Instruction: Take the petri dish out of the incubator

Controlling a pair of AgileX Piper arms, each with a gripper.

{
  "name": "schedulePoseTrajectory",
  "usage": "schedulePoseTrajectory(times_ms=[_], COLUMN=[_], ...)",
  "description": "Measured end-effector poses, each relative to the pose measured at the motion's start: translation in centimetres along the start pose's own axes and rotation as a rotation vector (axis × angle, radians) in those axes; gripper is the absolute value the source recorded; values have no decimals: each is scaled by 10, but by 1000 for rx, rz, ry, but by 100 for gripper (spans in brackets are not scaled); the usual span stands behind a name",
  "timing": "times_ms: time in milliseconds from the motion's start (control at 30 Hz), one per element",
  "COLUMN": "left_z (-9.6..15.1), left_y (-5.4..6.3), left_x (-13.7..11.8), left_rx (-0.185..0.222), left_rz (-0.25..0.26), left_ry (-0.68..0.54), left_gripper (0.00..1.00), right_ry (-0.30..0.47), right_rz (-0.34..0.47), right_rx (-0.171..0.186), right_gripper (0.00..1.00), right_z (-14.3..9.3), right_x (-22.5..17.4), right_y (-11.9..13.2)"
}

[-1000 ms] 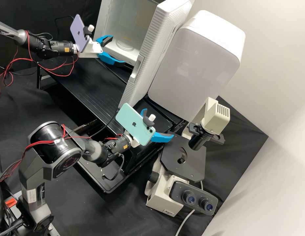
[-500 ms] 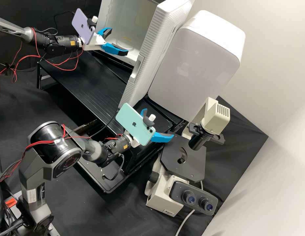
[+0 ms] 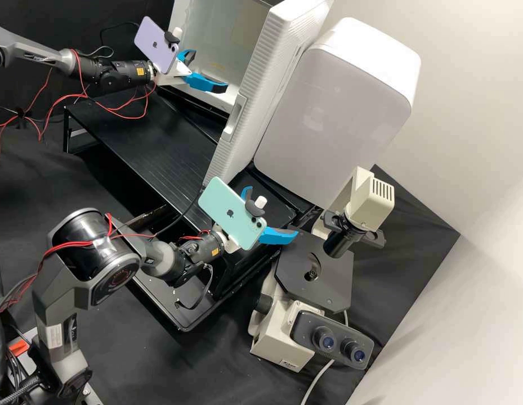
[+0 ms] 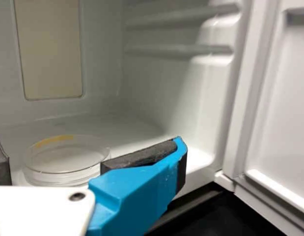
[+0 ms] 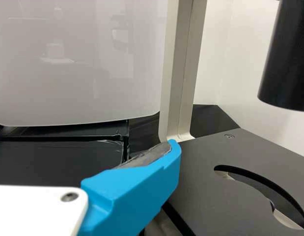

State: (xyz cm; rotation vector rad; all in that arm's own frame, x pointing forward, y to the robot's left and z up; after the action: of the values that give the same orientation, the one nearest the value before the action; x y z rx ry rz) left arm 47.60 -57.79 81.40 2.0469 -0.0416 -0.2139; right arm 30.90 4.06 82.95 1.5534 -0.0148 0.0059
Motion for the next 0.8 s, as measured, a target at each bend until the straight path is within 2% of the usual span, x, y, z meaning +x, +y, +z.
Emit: schedulePoseTrajectory(times_ms=[67, 467, 567, 733, 800], left_z=[-2, -11, -11, -13, -14], left_y=[-1, -12, -9, -9, -11], left_x=[4, 18, 19, 20, 21], left_rx=[-21, -86, -110, -123, -113], left_rz=[-7, -47, -40, -34, -37], left_ry=[12, 51, 59, 83, 94], left_gripper=[100, 100, 100, 100, 100], right_ry=[0, 0, 0, 0, 0], right_rz=[0, 0, 0, 0, 0], right_rx=[0, 0, 0, 0, 0], right_gripper=[100, 100, 100, 100, 100], right_z=[0, 0, 0, 0, 0], right_x=[0, 0, 0, 0, 0], right_y=[0, 0, 0, 0, 0])
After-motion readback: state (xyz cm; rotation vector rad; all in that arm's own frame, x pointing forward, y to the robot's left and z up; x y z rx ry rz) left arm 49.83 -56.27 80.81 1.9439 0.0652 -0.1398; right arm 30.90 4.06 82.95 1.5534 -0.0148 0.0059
